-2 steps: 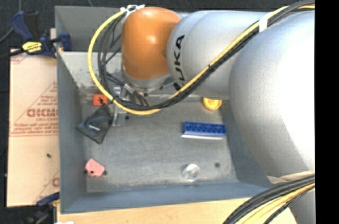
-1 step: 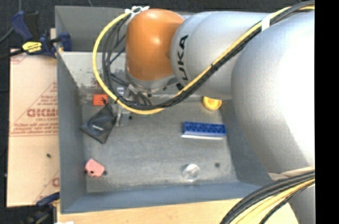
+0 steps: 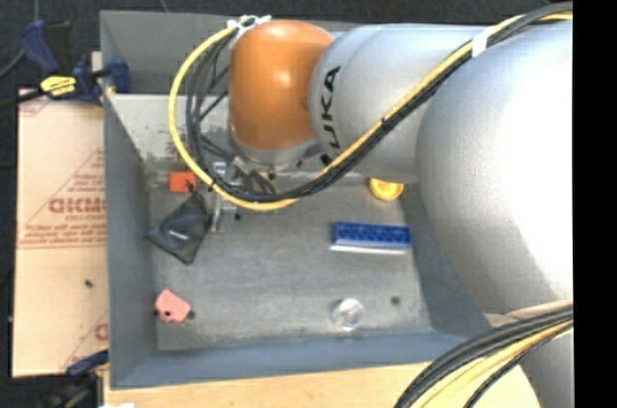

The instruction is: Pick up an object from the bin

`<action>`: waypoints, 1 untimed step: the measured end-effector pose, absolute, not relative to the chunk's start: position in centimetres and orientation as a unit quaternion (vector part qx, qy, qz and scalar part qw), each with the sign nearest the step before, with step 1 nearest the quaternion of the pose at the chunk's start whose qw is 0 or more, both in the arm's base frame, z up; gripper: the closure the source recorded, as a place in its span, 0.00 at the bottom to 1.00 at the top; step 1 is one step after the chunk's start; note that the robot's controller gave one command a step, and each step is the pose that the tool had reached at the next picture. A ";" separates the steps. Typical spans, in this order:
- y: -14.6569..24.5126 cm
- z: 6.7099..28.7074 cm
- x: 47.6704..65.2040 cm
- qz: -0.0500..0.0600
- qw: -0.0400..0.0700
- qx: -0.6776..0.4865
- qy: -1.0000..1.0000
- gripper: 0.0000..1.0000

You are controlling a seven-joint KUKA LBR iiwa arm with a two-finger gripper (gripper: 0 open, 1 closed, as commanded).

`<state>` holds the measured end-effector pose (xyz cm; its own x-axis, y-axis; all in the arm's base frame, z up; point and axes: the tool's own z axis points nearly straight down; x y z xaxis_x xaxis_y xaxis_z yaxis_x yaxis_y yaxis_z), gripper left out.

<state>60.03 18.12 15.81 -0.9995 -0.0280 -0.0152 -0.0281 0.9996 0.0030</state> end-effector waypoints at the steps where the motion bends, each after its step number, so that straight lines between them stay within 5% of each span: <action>1: 13.1 13.4 59.4 0.001 0.011 -0.129 0.992 1.00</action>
Offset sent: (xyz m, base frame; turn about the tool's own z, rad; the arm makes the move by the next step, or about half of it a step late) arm 0.0048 -0.0131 0.0481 -0.0670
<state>59.41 13.11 13.39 -0.9665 -0.2556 -0.0225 -0.2557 0.9668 -0.0009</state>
